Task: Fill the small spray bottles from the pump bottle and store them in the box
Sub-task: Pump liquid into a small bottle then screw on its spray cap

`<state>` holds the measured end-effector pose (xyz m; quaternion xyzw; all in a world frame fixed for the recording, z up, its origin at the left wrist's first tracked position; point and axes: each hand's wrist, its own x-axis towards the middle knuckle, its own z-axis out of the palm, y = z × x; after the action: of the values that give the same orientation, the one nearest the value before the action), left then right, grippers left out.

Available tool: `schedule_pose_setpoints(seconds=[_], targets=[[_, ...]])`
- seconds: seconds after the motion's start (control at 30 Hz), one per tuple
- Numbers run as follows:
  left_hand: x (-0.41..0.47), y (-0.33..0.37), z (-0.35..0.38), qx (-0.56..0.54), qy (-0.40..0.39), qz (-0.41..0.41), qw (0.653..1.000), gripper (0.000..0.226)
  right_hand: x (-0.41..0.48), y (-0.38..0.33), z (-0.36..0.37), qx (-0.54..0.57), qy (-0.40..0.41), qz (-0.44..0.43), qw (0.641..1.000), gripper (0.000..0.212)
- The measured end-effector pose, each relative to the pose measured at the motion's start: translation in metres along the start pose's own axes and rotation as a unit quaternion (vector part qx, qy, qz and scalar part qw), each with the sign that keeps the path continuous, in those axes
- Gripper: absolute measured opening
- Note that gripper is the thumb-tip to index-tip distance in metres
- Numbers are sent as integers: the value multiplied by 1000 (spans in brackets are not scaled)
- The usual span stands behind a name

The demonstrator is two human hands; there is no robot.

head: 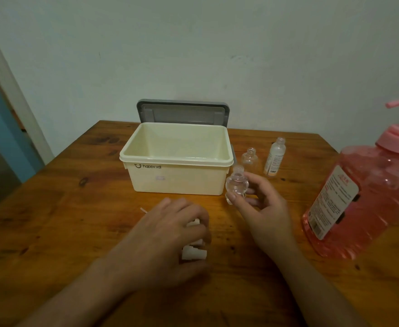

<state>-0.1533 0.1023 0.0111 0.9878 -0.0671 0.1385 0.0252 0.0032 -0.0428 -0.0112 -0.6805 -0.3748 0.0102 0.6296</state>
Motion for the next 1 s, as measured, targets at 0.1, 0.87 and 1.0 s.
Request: schedule_pose_setpoints(seconds=[0.1, 0.87, 1.0], targets=[[-2, 1, 3, 0, -14, 8, 1000, 27, 0, 0, 0, -4, 1, -5, 1000, 45], [-10, -2, 8, -90, 79, 23, 992, 18, -2, 2, 4, -32, -45, 13, 998, 39], [-7, 0, -2, -126, 146, 41, 980, 20, -2, 2, 3, -28, -46, 15, 998, 39]])
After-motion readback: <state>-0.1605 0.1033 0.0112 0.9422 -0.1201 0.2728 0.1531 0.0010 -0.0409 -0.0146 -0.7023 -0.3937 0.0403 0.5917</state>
